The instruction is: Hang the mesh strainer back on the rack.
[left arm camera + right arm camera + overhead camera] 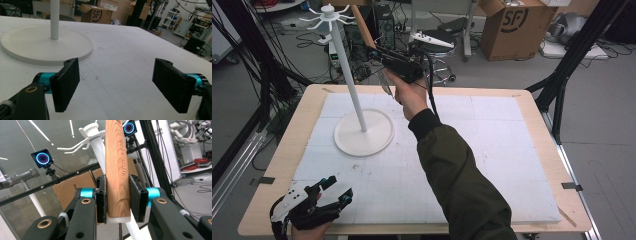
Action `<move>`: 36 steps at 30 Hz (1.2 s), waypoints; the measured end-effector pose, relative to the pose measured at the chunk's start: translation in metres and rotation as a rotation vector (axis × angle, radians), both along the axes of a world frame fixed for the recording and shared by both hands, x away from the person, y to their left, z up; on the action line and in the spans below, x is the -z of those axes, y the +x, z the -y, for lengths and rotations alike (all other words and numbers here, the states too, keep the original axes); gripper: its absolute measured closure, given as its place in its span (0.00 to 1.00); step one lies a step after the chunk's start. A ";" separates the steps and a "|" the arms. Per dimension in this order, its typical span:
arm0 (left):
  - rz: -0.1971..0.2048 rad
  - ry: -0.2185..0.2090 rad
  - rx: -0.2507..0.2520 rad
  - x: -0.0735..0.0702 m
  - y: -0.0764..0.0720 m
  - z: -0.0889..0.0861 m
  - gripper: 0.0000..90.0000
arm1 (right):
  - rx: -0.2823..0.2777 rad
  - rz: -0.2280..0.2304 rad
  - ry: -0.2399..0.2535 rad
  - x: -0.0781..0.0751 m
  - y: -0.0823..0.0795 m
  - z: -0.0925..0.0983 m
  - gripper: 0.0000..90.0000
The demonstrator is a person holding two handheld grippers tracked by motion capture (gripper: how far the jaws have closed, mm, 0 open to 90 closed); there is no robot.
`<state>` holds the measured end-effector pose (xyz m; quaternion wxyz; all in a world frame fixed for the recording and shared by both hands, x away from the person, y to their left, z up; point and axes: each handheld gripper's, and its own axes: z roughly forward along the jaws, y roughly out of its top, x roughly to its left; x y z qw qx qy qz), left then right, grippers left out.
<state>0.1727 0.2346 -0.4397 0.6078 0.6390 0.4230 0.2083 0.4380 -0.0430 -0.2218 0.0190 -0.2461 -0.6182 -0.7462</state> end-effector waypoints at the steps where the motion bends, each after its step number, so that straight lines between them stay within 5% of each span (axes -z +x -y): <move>1: 0.001 -0.001 0.000 0.000 0.000 0.000 0.25 | 0.005 0.006 0.003 0.000 0.000 0.000 0.79; 27: 0.004 -0.008 -0.001 -0.001 -0.001 -0.001 0.25 | 0.006 0.003 -0.067 0.010 0.001 -0.020 0.78; 36: 0.005 -0.011 0.000 -0.001 -0.001 -0.001 0.25 | 0.018 -0.005 -0.098 0.011 0.002 -0.022 0.70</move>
